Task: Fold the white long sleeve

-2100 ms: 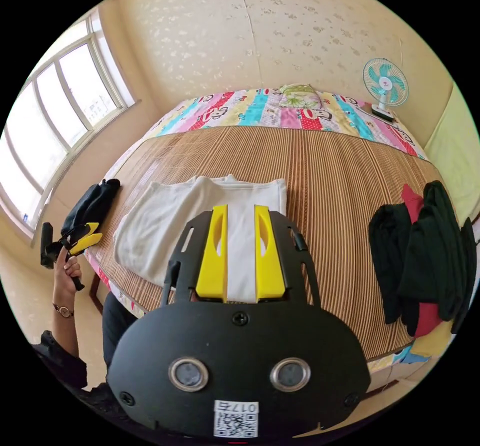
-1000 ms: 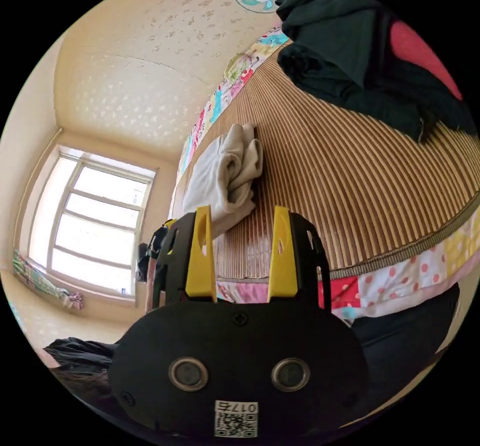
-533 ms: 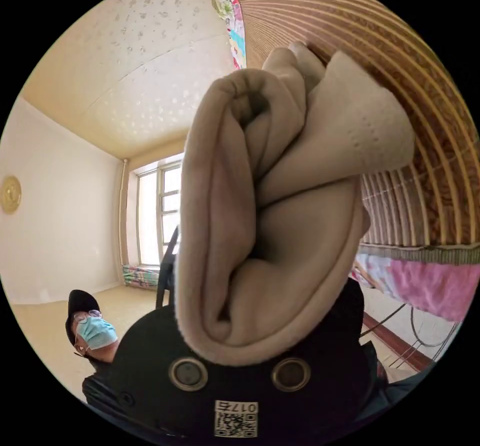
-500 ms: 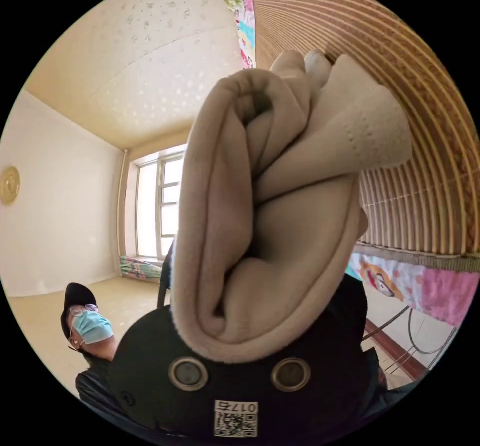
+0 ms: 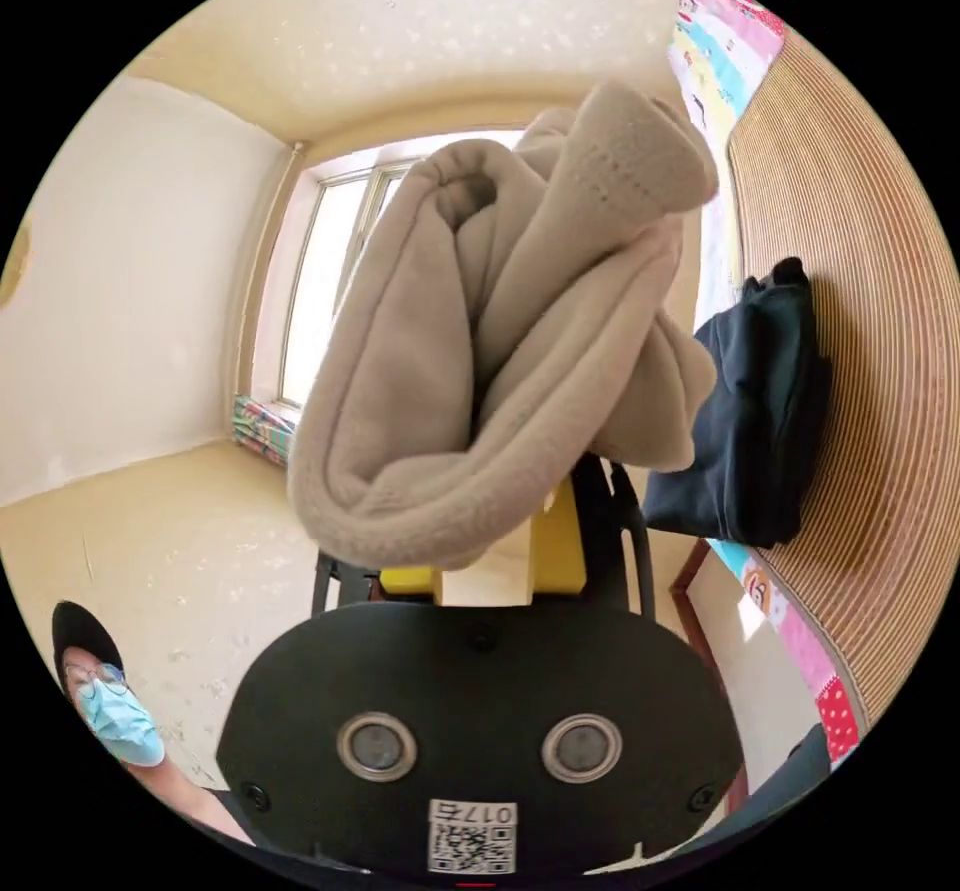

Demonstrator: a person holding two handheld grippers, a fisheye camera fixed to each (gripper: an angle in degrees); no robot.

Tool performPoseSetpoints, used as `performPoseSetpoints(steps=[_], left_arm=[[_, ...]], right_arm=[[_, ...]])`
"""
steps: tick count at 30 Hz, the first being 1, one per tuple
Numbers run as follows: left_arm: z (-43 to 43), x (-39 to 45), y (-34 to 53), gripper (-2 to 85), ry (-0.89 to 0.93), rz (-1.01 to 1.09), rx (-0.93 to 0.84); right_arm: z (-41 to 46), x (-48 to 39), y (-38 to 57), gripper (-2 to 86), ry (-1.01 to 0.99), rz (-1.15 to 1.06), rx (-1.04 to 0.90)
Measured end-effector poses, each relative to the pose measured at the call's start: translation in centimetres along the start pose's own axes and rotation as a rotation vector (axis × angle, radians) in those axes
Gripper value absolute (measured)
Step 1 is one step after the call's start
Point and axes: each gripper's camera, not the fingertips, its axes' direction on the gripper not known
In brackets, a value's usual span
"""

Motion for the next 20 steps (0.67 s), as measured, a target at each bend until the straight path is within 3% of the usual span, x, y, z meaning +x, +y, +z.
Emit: performPoseSetpoints(steps=[2, 5, 10, 16, 20], left_arm=[[0.7, -0.7, 0.7, 14.1, -0.057, -0.022, -0.027], [2.0, -0.5, 0.7, 14.4, -0.112, -0.007, -0.062], [5.8, 3.1, 0.7, 12.6, -0.305, 0.129, -0.031], [16.1, 11.9, -0.4, 10.1, -0.327, 0.439, -0.109], [23.6, 18.8, 0.3, 7.9, -0.203, 0.555, -0.19]], right_arm=[[3.8, 3.6, 1.0, 12.9, 0.12, 0.077, -0.125], [4.7, 7.6, 6.2, 11.2, 0.249, 0.025, -0.326], [-6.5, 8.8, 15.8, 9.7, 0.503, -0.117, -0.467], [-26.9, -1.3, 24.9, 4.0, 1.097, -0.365, -0.352], [-38.5, -11.7, 31.7, 1.9, 1.648, -0.411, -0.026]])
